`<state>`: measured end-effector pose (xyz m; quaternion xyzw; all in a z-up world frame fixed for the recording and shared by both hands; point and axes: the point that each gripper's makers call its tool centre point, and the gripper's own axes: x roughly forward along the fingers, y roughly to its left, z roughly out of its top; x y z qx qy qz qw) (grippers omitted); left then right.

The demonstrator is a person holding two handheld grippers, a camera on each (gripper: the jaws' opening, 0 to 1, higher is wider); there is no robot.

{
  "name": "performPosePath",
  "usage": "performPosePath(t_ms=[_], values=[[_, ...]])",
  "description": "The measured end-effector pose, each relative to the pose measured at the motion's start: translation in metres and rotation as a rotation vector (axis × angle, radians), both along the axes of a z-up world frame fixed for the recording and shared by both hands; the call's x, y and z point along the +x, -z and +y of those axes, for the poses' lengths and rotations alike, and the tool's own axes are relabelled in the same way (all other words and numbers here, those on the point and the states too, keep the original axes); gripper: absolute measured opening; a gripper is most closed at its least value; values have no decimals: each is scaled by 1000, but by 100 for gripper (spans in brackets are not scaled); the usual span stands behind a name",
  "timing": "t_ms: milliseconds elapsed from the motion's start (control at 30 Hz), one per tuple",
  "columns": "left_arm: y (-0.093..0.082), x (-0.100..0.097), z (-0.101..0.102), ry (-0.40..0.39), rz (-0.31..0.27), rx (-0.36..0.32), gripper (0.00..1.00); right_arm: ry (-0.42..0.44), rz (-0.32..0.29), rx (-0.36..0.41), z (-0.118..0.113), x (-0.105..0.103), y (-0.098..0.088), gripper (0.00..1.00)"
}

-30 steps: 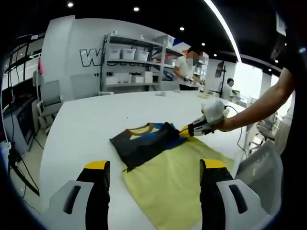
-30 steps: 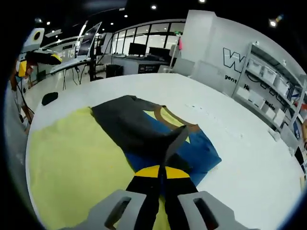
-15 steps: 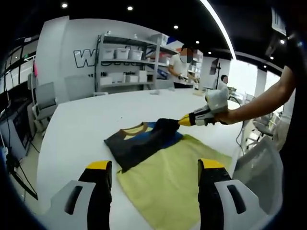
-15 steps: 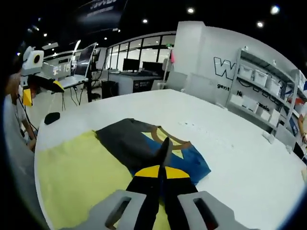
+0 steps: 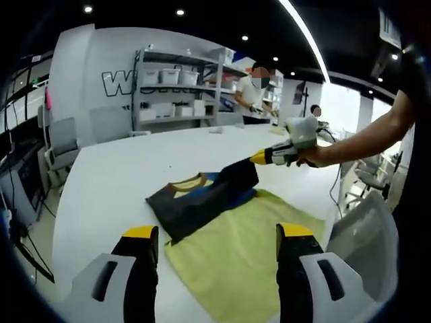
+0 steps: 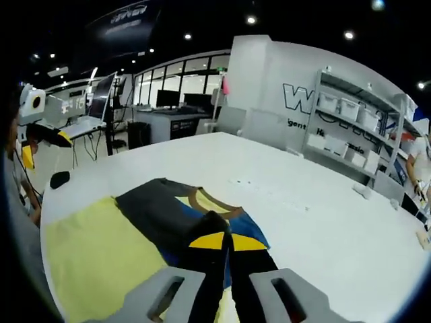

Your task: Fold the garment on the visible template until the final outline fits inside the template.

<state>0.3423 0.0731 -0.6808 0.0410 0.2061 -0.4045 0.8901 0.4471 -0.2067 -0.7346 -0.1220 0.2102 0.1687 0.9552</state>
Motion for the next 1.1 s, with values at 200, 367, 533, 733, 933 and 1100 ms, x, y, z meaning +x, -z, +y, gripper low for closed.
performPosePath(t_ms=[200, 367, 533, 733, 933, 1100], values=[[4, 3, 8, -22, 9, 20, 70, 61, 50, -35, -17, 9, 20, 0], [7, 3, 13, -33, 17, 34, 69, 117, 67, -55, -35, 17, 30, 0], [9, 3, 14, -39, 22, 36, 68, 121, 71, -37, -37, 19, 34, 0], [10, 5, 14, -41, 14, 44, 69, 137, 70, -26, -42, 12, 35, 2], [11, 5, 13, -42, -6, 56, 75, 130, 63, 5, -42, -3, 30, 13], [11, 6, 15, -53, -14, 48, 77, 97, 61, 49, -35, -20, 27, 26]])
